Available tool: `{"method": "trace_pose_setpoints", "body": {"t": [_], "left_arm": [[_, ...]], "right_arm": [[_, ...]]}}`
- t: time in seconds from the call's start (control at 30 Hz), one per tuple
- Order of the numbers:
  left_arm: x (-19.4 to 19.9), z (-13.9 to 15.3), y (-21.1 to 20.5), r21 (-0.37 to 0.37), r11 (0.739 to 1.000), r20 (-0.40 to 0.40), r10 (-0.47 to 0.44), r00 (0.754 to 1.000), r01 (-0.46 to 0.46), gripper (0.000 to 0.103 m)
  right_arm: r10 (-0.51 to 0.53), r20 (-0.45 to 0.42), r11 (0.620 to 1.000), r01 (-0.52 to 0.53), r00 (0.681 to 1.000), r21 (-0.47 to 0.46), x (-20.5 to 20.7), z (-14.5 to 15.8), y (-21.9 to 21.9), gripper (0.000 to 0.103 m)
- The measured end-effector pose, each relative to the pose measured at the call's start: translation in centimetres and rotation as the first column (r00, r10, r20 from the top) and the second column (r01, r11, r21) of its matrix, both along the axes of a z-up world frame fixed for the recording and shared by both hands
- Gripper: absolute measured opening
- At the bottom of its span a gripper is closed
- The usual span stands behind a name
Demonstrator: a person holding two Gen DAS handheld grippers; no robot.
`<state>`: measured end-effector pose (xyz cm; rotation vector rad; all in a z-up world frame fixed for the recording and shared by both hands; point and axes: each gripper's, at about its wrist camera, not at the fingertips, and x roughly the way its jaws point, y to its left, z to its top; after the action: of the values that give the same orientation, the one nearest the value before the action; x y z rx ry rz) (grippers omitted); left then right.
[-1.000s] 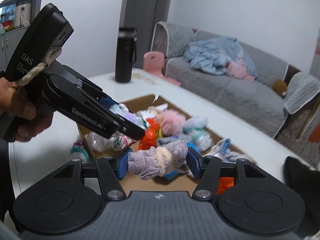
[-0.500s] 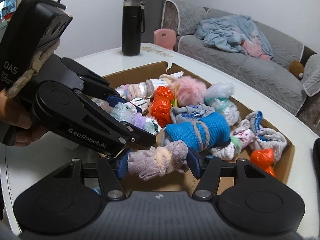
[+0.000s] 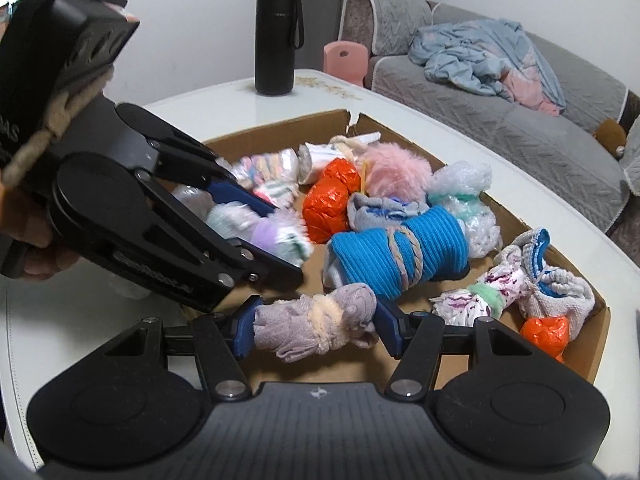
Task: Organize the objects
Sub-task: 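Carry both bundles over the tray with both grippers, then open both grippers to drop the bundles into the tray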
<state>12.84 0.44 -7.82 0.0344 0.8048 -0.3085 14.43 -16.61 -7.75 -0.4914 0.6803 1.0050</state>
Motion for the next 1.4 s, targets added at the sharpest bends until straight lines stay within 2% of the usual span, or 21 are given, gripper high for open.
{"method": "trace_pose_setpoints", "body": {"t": [0.03,0.07,0.37,0.6,0.97,1.1,1.27,1.4], "left_arm": [[0.1,0.1,0.2,-0.020,1.000,-0.006,0.005,1.000,-0.005,0.079],[0.1,0.2,0.2,-0.035,0.999,-0.010,0.004,1.000,-0.005,0.081],[0.0,0.4,-0.2,-0.042,0.999,-0.016,0.006,1.000,-0.007,0.087],[-0.4,1.5,-0.3,-0.067,0.998,0.003,0.005,1.000,-0.005,0.099],[-1.4,3.5,-0.6,-0.103,0.995,0.036,-0.003,0.999,0.006,0.101],[-2.0,4.1,-0.8,-0.097,0.995,0.052,-0.006,0.999,0.011,0.101],[-3.0,5.1,-0.1,-0.099,0.995,0.077,0.010,0.997,-0.003,0.101],[-4.0,6.0,0.7,-0.098,0.995,0.099,0.029,0.995,-0.019,0.102]], "right_arm": [[0.000,-0.002,1.000,0.000,1.000,-0.001,0.1,-0.1,0.0,0.056],[0.000,-0.005,1.000,0.000,1.000,-0.003,0.1,-0.1,0.0,0.056],[0.009,-0.020,1.000,-0.009,1.000,-0.018,0.5,-0.3,0.5,0.056],[0.008,-0.027,1.000,-0.009,1.000,-0.021,0.6,-0.3,0.5,0.057],[0.005,-0.022,0.999,-0.005,1.000,-0.038,0.5,-0.1,0.8,0.061],[0.003,-0.018,0.999,-0.004,1.000,-0.044,0.4,0.0,0.8,0.063],[0.000,-0.009,0.999,-0.001,1.000,-0.036,0.0,0.5,0.6,0.070],[-0.003,0.000,0.999,0.003,1.000,-0.040,-0.5,0.7,0.5,0.070]]}}
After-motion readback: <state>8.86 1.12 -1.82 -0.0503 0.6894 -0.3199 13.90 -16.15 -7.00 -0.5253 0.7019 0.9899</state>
